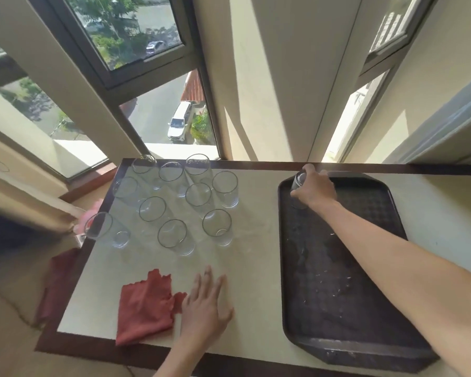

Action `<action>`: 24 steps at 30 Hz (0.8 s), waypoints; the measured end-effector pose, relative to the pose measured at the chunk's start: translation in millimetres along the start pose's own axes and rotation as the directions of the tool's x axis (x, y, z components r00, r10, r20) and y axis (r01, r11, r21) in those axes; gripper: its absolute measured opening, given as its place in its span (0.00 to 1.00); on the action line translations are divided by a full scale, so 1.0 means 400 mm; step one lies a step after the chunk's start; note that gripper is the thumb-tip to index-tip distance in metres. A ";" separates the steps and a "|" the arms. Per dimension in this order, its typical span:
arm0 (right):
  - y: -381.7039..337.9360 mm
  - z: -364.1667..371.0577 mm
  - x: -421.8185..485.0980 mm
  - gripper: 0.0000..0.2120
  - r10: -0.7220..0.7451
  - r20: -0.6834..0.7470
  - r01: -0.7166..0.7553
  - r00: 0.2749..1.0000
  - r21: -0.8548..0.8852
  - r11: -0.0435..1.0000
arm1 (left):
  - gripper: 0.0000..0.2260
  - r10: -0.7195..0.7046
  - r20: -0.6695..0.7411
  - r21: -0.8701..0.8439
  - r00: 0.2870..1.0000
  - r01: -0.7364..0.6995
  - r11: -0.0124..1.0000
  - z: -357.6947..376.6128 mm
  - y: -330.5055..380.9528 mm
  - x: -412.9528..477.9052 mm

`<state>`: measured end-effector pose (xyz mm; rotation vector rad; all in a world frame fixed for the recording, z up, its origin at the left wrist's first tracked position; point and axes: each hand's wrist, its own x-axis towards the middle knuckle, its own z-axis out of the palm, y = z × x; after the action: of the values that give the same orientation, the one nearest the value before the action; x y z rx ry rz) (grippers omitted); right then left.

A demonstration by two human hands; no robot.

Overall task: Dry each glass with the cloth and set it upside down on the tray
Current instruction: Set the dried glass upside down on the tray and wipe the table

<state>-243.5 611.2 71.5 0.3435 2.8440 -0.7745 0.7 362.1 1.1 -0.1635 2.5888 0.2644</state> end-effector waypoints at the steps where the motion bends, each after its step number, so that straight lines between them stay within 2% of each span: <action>1: 0.001 0.007 -0.001 0.30 0.012 -0.004 -0.012 1.000 0.008 1.000 | 0.35 -0.002 -0.004 -0.003 1.000 0.002 1.000 0.002 0.000 0.000; 5: 0.011 0.029 -0.044 0.38 0.104 -0.050 -0.096 0.993 0.137 0.986 | 0.34 0.012 -0.016 -0.021 1.000 -0.012 1.000 0.005 -0.005 0.000; 8: 0.006 0.049 -0.137 0.39 0.144 -0.190 -0.096 0.971 0.237 0.967 | 0.34 0.031 -0.025 -0.032 0.999 -0.032 0.999 0.002 -0.010 -0.002; 11: -0.004 0.096 -0.253 0.31 0.112 -0.254 -0.020 0.961 0.336 0.942 | 0.33 0.046 -0.018 -0.055 0.999 -0.047 0.997 -0.003 -0.015 -0.003; 16: -0.038 0.203 -0.426 0.14 0.096 -0.124 -0.026 0.988 0.477 0.879 | 0.32 0.118 0.033 -0.100 0.993 -0.114 0.988 -0.025 -0.045 0.003; 18: -0.063 0.246 -0.483 0.08 0.107 -0.065 -0.061 0.992 0.496 0.866 | 0.26 0.148 0.013 -0.209 0.989 -0.142 0.967 -0.044 -0.075 0.010; 20: -0.087 0.292 -0.529 0.06 0.103 -0.025 -0.078 0.994 0.483 0.872 | 0.18 0.138 -0.043 -0.392 0.990 -0.143 0.909 -0.069 -0.115 0.006; 24: -0.159 0.381 -0.594 0.05 -0.038 0.046 0.018 0.998 0.372 0.928 | 0.07 0.044 -0.285 -0.664 0.958 -0.230 0.711 -0.118 -0.239 -0.029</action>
<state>-16.4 437.6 25.8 0.3259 2.6466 -1.3126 3.2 259.5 31.9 -0.2804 2.6092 1.3615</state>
